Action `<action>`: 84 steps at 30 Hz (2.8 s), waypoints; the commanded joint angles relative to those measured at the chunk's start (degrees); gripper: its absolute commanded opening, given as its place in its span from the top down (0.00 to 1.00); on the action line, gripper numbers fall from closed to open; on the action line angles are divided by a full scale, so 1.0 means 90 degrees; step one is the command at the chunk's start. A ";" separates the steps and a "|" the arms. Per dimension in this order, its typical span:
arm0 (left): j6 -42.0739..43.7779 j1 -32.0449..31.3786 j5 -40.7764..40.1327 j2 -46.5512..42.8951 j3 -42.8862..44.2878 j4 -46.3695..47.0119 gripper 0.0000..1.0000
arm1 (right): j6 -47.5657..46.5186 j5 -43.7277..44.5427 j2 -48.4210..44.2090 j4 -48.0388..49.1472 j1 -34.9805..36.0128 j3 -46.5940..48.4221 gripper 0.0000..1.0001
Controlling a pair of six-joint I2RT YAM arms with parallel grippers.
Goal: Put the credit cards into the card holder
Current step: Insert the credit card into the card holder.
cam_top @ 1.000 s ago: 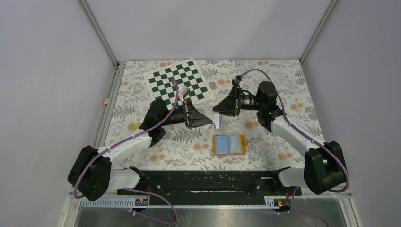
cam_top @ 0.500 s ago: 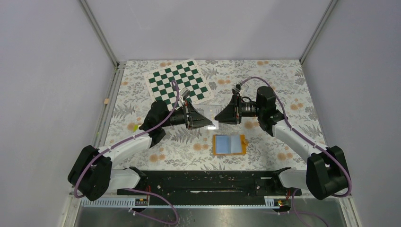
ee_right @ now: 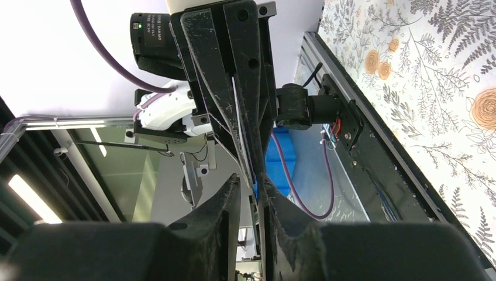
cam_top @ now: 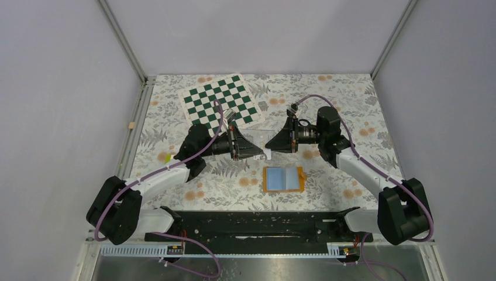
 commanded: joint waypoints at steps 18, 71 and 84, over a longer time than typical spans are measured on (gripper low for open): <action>0.1618 0.0005 -0.1176 -0.0673 0.0025 -0.2198 0.01 | -0.3502 0.0942 -0.0189 -0.4012 -0.0070 0.0499 1.00; 0.1926 -0.1128 -0.2710 0.3298 0.1132 -0.3858 0.81 | -0.4489 0.3798 0.0288 -0.2868 -0.0694 -0.1402 1.00; 0.2048 -0.1197 -0.2799 0.3457 0.1287 -0.4142 0.85 | -0.4115 0.3249 0.0150 -0.2655 -0.0689 -0.1717 1.00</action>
